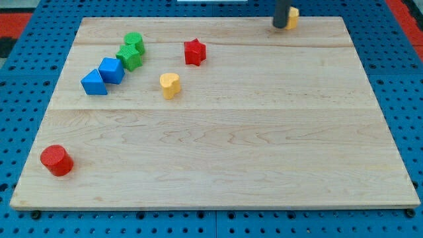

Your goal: Place the yellow hexagon to the top center

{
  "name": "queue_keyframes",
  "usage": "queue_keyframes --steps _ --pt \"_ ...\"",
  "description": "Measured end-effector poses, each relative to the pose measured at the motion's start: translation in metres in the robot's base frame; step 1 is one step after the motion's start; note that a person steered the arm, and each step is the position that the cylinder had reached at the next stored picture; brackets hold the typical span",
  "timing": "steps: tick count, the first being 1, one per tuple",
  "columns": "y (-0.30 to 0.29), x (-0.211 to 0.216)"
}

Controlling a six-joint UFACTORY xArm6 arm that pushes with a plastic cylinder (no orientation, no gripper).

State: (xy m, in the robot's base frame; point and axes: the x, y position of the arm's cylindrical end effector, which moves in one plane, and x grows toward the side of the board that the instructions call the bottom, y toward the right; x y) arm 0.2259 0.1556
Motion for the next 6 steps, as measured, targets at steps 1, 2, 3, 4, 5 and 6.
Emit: queue_keyframes --steps 1,2,3,4,5,6 --pt "0.04 0.043" --pt "0.138 -0.008" --pt "0.136 -0.033" --pt "0.118 -0.034" --pt "-0.009 -0.034" --pt "-0.118 -0.003"
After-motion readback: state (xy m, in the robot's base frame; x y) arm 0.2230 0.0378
